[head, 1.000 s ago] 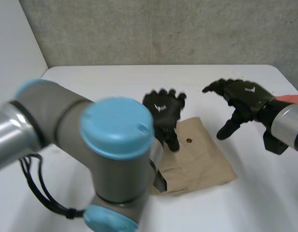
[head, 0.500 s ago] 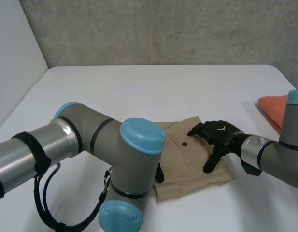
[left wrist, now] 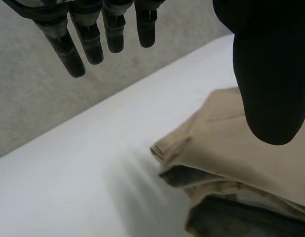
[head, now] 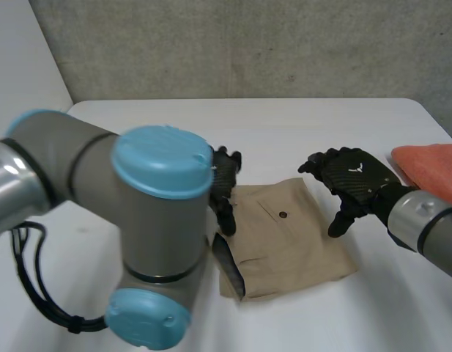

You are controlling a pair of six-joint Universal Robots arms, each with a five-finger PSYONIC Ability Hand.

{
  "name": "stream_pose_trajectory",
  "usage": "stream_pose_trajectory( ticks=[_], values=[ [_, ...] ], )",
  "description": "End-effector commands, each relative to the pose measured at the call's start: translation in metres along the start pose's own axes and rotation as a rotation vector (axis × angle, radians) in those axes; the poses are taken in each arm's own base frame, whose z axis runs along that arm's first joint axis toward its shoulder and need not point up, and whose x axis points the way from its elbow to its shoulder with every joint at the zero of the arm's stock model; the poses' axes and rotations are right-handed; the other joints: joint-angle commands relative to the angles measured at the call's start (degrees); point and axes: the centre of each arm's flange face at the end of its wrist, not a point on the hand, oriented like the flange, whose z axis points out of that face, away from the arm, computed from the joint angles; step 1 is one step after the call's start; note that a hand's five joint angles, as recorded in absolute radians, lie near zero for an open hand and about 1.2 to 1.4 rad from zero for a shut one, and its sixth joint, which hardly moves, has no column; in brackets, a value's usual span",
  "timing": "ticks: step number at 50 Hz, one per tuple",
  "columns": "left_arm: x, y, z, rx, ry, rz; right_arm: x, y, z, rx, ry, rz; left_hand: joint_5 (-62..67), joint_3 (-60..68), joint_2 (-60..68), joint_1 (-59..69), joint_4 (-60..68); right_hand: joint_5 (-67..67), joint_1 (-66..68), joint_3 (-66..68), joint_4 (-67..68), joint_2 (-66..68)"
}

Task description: Fold the laundry.

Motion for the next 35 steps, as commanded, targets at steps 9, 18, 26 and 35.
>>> stream_pose_trajectory(
  ticks=[9, 18, 26, 35],
  values=[
    [-0.024, 0.016, -0.037, 0.075, 0.04, -0.121, -0.039, 0.042, -0.029, 0.01, -0.011, -0.093, -2.1, -1.4, -1.1, -0.3, -1.0, 1.2, 4.2, 2.8, 1.8, 2.6],
    [-0.037, 0.04, -0.034, 0.006, 0.003, -0.125, -0.041, 0.054, -0.032, -0.015, -0.008, -0.029, -2.3, -1.6, -1.2, -0.5, -1.2, 9.1, 12.1, 10.8, 9.7, 10.5],
    [-0.042, 0.046, -0.03, 0.0, -0.013, -0.129, -0.036, 0.064, -0.034, -0.03, -0.021, 0.004, -2.5, -1.7, -1.4, -0.7, -1.4, 8.3, 11.3, 9.9, 8.9, 9.7],
    [-0.041, 0.046, -0.03, 0.0, -0.011, -0.13, -0.039, 0.078, -0.021, -0.018, -0.044, -0.009, -2.5, -1.7, -1.4, -0.7, -1.4, 8.0, 10.9, 9.6, 8.5, 9.3]
  ],
)
